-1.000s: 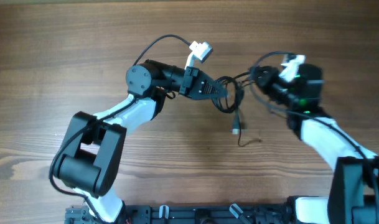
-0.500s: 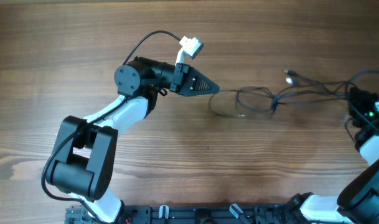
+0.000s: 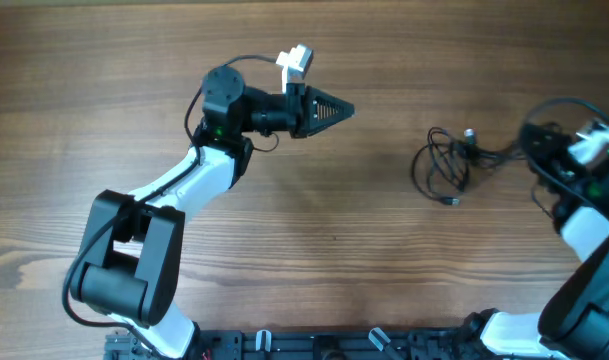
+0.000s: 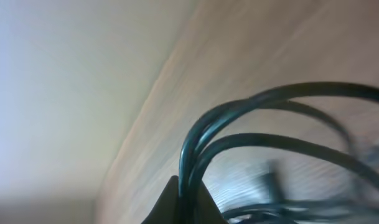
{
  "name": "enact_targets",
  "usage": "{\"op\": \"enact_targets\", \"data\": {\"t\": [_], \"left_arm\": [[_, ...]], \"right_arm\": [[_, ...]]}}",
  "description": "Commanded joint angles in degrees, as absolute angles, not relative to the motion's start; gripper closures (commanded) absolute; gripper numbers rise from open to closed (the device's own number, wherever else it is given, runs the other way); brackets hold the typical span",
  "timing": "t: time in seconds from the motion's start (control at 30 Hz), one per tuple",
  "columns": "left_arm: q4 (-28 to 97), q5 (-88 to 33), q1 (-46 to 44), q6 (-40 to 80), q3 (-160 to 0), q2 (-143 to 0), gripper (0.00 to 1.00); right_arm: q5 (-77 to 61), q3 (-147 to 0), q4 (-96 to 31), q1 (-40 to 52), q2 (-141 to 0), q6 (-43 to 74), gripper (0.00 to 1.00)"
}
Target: Untangle cables
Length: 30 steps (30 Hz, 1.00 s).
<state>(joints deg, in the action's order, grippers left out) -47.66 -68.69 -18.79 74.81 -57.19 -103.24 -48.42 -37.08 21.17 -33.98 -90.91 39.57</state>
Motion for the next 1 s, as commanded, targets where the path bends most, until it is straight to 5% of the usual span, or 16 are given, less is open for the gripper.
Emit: {"op": "enact_targets", "data": {"t": [0.0,0.1,0.23,0.47,0.77,0.83,0.87,0.9,0.97], "left_arm": [[-40.49,-58.17,-18.46,62.46,-57.65,-102.43,0.75],[-36.95,-55.02,-18.48,59.27,-57.65,-102.43,0.62],[-35.75,-50.65,-15.03,55.75,-57.82,-102.43,0.72],[-25.41,-31.46,-7.11,55.94,-59.4,-102.43,0.57],[-13.17,-2.96,-4.43,52.8,-60.34,-102.43,0.51],[-2.28,-2.9,-3.42,41.74,-64.16,-102.41,0.33],[2.87,-2.92,-3.18,36.58,-66.32,-102.13,0.11],[6.83,-2.92,-3.2,32.71,-67.92,-101.58,0.01],[14.2,-2.94,-3.27,27.66,-69.93,-98.78,0.0]], "right_arm": [[-53.06,-36.69,24.12,-27.44,-91.35,37.21,0.95],[-53.06,-36.93,28.21,-21.93,-90.17,37.21,0.95],[-52.62,-40.01,29.06,-14.35,-84.97,37.5,0.95],[-33.61,-40.56,25.96,-5.04,-79.24,34.17,0.95],[-21.96,-41.6,22.48,2.72,-79.26,31.22,0.95],[-18.72,-45.67,11.77,2.74,-79.2,26.89,0.95],[-17.04,-48.64,4.95,2.74,-79.2,25.02,0.95],[-16.34,-51.9,-1.63,2.74,-79.2,23.42,0.95],[-16.34,-58.08,-11.84,2.74,-79.15,20.86,0.96]]}}
